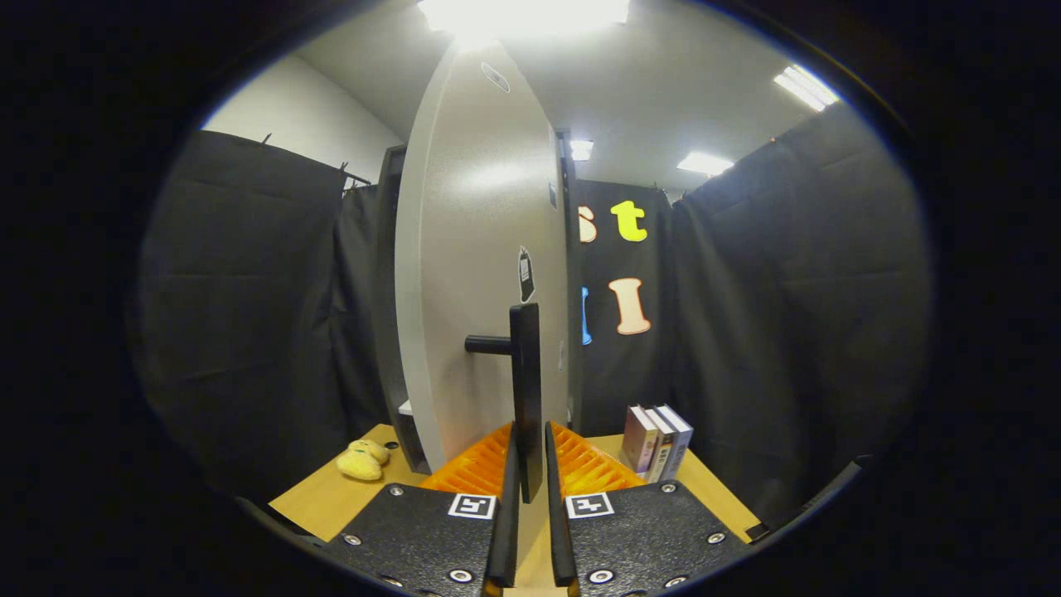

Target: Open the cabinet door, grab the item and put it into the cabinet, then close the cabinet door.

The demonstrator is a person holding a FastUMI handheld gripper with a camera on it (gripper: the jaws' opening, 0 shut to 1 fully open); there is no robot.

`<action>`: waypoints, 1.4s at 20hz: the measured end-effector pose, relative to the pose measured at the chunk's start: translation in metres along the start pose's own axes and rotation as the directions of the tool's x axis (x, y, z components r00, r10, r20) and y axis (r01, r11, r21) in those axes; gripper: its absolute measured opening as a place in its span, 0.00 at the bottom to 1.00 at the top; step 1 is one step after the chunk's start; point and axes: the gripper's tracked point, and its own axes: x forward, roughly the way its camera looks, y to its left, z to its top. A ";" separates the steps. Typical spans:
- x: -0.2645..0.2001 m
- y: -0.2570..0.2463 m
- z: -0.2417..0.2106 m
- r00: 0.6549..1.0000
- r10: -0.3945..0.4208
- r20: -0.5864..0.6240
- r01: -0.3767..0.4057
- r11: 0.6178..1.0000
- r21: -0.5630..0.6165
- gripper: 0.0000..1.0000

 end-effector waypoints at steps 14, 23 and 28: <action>-0.035 -0.071 0.019 0.979 -0.181 0.091 0.178 0.983 0.038 0.07; -0.065 0.001 0.065 0.958 -0.078 0.278 0.078 0.997 0.010 0.89; -0.047 0.070 0.028 0.971 0.027 0.237 -0.038 0.998 0.041 0.91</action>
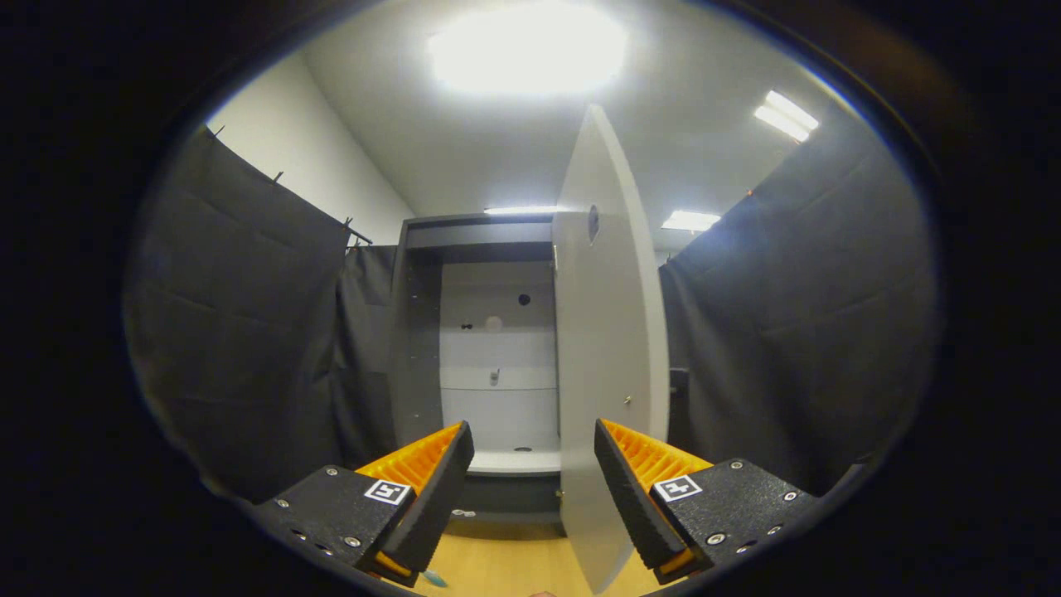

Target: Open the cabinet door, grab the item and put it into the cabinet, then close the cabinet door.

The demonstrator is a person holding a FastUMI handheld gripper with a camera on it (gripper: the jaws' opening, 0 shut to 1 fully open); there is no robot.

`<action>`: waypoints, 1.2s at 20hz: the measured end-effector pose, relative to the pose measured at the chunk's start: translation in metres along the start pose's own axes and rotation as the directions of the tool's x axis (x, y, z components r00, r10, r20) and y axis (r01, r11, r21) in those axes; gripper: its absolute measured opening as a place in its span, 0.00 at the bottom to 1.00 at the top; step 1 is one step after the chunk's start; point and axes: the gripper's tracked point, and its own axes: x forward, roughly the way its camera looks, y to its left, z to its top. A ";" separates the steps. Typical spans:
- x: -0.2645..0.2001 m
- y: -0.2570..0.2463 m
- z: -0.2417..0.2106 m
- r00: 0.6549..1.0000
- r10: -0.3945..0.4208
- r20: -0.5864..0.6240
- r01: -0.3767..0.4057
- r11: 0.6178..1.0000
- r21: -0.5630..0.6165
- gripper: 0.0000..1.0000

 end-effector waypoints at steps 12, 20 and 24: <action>0.030 0.111 -0.137 0.982 0.138 -0.125 -0.133 0.990 0.043 0.92; 0.021 0.148 -0.252 0.951 0.166 -0.262 -0.156 0.986 0.056 0.92; 0.017 0.157 -0.305 0.930 0.159 -0.332 -0.149 0.987 0.057 0.92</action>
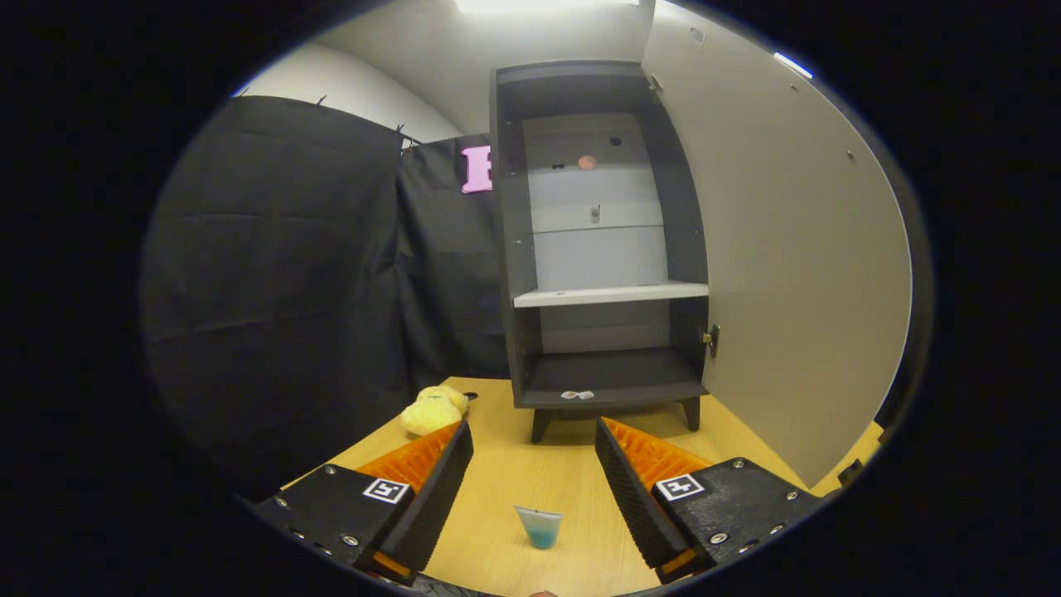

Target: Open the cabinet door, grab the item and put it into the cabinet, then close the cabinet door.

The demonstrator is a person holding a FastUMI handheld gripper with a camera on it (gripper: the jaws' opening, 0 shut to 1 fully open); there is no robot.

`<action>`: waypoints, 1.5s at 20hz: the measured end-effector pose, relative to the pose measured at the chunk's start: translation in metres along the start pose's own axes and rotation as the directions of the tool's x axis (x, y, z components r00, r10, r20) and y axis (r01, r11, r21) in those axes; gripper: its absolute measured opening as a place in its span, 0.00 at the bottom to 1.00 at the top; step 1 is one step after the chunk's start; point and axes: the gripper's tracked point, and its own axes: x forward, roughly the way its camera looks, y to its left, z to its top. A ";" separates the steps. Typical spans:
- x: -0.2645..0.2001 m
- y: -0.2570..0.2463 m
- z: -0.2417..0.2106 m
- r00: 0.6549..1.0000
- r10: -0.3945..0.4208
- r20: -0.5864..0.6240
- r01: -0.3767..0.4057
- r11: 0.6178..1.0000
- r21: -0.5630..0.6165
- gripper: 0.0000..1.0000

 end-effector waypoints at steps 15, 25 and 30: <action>0.056 -0.010 -0.154 0.950 -0.133 -0.282 0.137 0.991 -0.005 0.92; 0.057 -0.017 -0.177 0.916 -0.128 -0.380 0.142 0.990 0.009 0.49; 0.065 -0.031 -0.124 0.933 -0.100 -0.347 0.107 0.994 0.001 0.49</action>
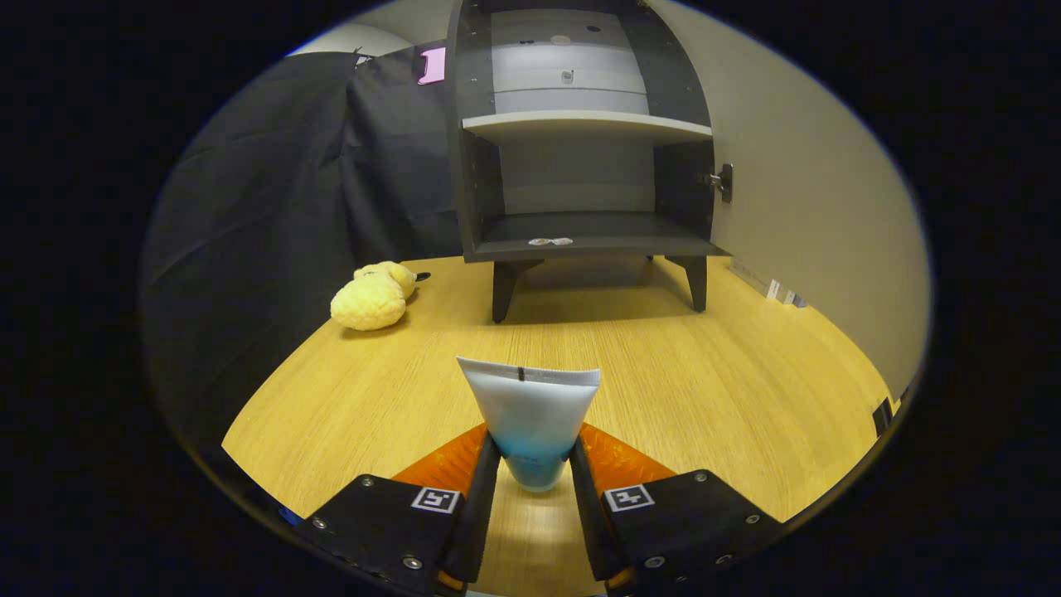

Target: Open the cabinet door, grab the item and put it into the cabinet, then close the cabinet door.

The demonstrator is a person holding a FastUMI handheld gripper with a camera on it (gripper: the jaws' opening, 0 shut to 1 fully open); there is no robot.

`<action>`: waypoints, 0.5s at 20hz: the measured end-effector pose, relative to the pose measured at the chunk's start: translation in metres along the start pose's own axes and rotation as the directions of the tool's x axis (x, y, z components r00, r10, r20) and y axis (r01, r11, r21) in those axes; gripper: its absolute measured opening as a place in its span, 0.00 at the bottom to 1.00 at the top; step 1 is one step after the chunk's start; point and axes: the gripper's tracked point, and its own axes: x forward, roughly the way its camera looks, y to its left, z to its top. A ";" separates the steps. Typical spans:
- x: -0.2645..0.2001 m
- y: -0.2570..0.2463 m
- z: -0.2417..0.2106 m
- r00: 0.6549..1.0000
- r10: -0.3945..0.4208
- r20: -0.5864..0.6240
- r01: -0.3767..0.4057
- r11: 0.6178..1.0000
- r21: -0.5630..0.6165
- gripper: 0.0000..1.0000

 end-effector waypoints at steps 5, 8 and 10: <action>-0.013 -0.017 0.079 0.997 0.017 0.079 -0.016 1.000 -0.017 0.49; -0.018 -0.028 0.127 0.993 0.022 0.119 -0.019 0.999 -0.029 0.49; -0.022 -0.033 0.153 0.990 0.026 0.136 -0.021 0.999 -0.037 0.49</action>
